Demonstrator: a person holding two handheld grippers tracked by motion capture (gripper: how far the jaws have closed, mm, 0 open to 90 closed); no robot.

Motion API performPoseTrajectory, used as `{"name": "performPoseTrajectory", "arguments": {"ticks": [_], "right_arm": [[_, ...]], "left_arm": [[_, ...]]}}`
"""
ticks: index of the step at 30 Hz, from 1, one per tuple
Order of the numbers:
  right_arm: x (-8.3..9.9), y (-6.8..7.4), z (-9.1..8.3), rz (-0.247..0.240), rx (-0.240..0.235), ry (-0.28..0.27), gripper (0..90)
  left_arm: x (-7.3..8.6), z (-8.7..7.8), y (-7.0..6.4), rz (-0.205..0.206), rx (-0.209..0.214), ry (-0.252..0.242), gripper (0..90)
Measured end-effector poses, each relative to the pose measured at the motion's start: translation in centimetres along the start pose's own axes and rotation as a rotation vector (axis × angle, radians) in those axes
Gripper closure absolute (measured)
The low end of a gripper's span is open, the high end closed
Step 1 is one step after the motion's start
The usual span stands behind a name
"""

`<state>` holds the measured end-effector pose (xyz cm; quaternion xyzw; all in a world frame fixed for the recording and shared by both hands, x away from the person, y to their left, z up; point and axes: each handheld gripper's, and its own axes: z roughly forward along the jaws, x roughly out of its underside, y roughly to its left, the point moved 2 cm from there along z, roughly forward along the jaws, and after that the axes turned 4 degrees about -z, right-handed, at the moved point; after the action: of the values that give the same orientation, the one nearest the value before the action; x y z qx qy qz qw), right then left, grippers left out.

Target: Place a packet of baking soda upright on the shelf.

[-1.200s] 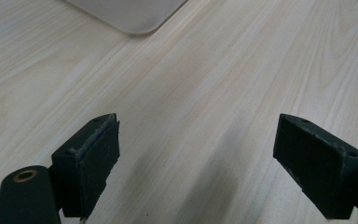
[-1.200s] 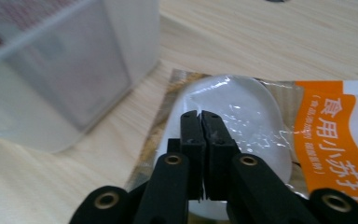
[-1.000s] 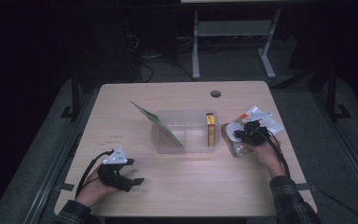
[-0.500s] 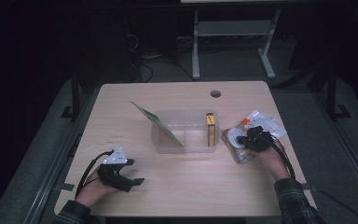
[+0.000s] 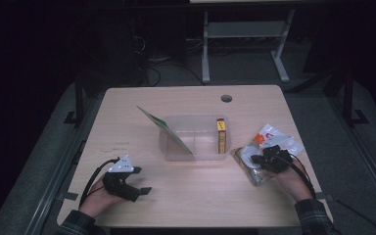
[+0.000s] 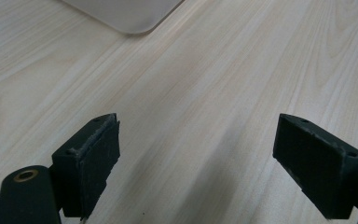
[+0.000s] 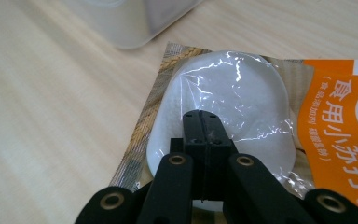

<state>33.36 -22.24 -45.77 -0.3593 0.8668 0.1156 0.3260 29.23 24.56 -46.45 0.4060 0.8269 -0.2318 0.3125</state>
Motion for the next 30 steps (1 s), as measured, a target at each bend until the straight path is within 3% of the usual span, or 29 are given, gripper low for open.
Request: {"name": "performPoseTrajectory", "arguments": {"ticks": [12, 16, 21, 30], "right_arm": [[1.6, 3.0, -1.6, -0.058, -0.054, -0.001, 90.0], [1.6, 2.5, -2.1, -0.076, -0.031, 0.015, 90.0], [1.8, 2.2, -2.0, -0.055, -0.074, 0.027, 90.0], [1.3, 3.6, -1.6, -0.098, -0.17, 0.024, 90.0]], "left_arm": [[0.0, 0.2, -0.1, -0.002, 0.003, 0.006, 14.1], [0.0, 0.2, -0.2, 0.002, 0.004, 0.008, 14.2], [-0.1, 0.2, -0.2, 0.003, 0.008, 0.007, 14.1], [-0.1, 0.3, -0.3, 0.01, 0.009, 0.009, 14.1]]}}
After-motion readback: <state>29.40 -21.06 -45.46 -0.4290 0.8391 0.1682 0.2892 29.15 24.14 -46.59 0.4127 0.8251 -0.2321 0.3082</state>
